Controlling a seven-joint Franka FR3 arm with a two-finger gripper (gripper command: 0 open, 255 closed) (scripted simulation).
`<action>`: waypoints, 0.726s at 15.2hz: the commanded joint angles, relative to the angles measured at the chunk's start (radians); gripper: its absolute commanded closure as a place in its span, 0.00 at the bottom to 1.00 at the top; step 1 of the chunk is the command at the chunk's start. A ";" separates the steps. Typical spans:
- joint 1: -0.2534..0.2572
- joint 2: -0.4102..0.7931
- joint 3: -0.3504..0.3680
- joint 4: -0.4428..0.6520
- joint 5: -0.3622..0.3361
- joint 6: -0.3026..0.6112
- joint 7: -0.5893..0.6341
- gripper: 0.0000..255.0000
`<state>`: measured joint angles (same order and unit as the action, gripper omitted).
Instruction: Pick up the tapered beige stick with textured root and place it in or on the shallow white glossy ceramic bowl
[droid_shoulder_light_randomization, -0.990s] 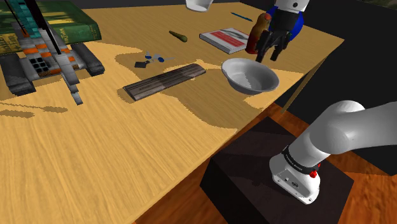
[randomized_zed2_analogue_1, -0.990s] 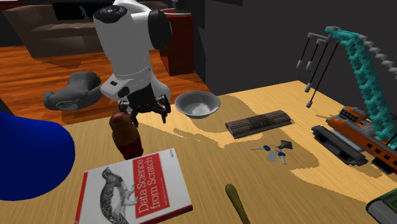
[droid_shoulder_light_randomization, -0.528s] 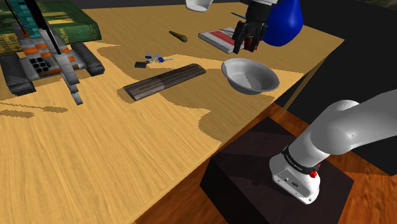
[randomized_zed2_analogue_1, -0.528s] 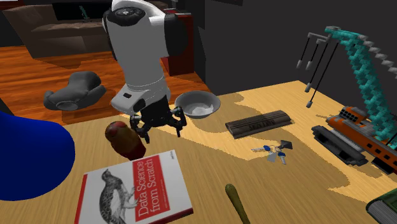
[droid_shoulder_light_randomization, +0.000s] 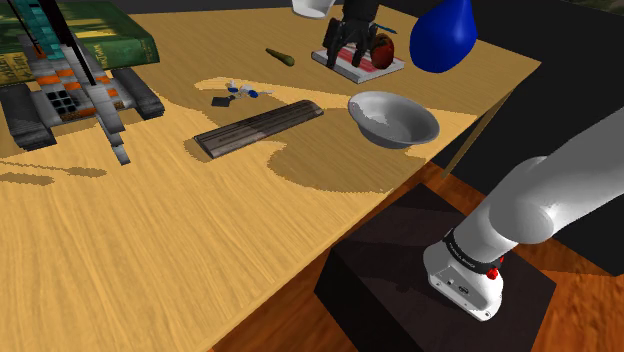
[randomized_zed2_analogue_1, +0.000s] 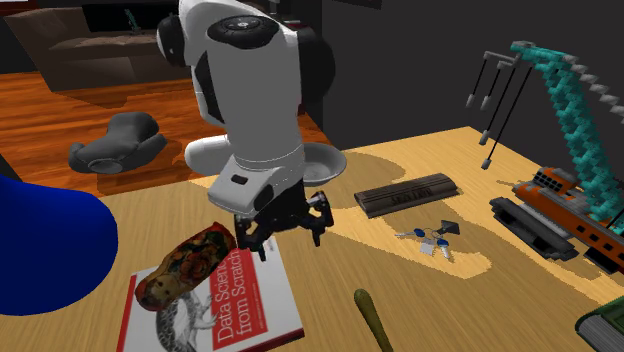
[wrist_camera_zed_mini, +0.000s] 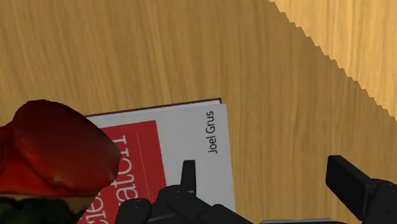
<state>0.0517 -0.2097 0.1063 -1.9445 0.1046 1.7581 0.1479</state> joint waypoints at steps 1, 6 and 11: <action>0.007 0.068 0.012 0.074 -0.007 0.006 0.009 0.00; 0.030 0.246 0.040 0.291 -0.038 -0.001 0.033 0.00; 0.064 0.445 0.062 0.565 -0.083 -0.047 0.058 0.00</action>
<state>0.1105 0.1989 0.1657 -1.4286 0.0303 1.7177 0.2042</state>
